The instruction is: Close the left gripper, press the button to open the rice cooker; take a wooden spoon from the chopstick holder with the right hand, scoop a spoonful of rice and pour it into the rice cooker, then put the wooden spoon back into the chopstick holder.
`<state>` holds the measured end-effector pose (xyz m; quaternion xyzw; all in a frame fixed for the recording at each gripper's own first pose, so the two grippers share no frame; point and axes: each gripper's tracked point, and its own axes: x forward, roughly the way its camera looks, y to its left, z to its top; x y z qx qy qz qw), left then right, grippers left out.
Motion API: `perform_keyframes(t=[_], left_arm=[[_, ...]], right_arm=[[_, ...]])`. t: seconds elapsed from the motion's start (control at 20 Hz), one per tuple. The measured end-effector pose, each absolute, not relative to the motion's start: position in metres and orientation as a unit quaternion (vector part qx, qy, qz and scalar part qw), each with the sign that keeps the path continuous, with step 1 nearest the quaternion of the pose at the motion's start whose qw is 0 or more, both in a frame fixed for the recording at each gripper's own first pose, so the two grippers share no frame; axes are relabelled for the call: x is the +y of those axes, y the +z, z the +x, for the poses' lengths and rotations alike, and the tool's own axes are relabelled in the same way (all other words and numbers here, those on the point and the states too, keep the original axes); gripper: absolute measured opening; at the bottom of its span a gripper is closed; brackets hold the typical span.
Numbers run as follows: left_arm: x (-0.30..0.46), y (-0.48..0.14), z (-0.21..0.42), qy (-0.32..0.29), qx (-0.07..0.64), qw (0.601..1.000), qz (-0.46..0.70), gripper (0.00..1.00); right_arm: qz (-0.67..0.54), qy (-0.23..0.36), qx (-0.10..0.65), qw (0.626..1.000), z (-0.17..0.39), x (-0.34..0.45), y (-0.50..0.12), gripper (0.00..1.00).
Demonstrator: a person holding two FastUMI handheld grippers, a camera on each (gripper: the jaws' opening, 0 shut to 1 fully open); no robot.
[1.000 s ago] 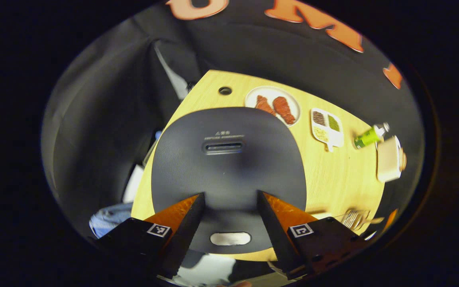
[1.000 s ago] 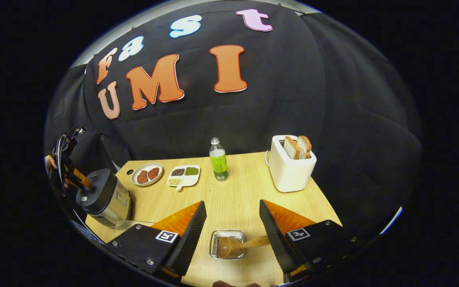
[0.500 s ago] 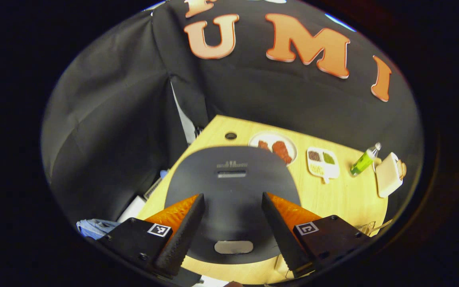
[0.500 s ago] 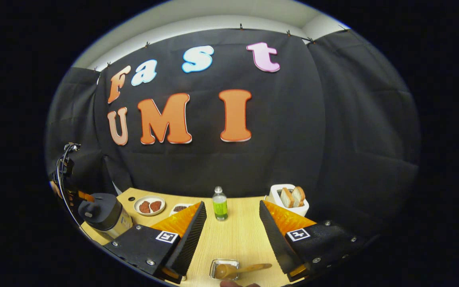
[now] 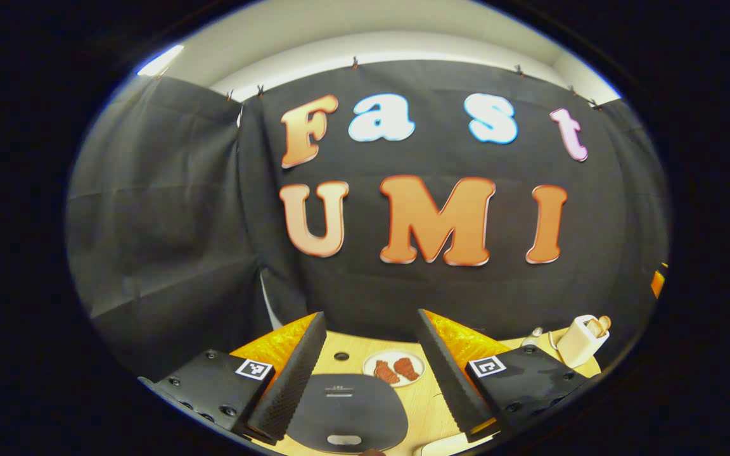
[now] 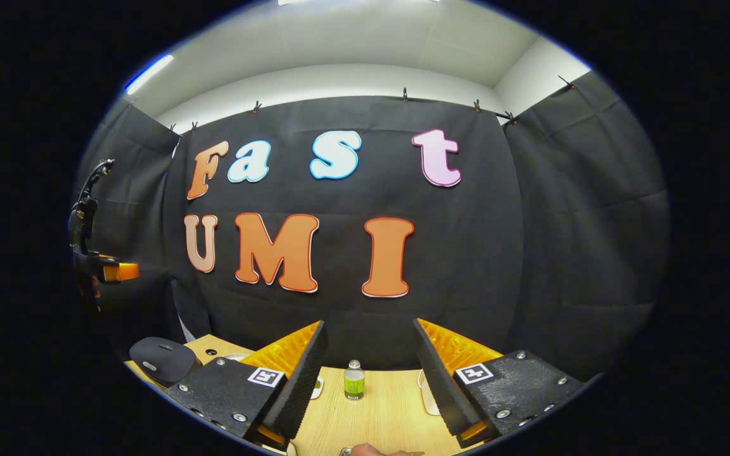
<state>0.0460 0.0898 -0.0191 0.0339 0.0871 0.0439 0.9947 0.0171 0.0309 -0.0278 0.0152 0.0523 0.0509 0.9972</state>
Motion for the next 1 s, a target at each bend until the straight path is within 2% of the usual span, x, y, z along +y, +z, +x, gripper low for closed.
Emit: perform_keyframes(t=[0.15,0.35,0.55,1.0], left_arm=[[0.066,0.010,0.029,0.025,0.037,0.998,0.054,1.00],[0.029,0.016,0.012,-0.007,-0.015,0.998,0.060,1.00],[0.000,-0.003,-0.002,-0.041,-0.017,0.997,0.060,0.99],[-0.020,-0.015,-0.011,-0.058,-0.010,0.996,0.072,0.91]], right_arm=[[0.011,0.048,0.028,0.998,0.019,0.040,-0.016,0.83],[0.006,0.053,0.006,0.999,0.013,0.046,-0.010,0.83],[0.013,0.060,0.019,0.998,0.011,0.055,-0.027,0.83],[0.021,0.077,0.038,0.996,0.007,0.067,-0.041,0.84]])
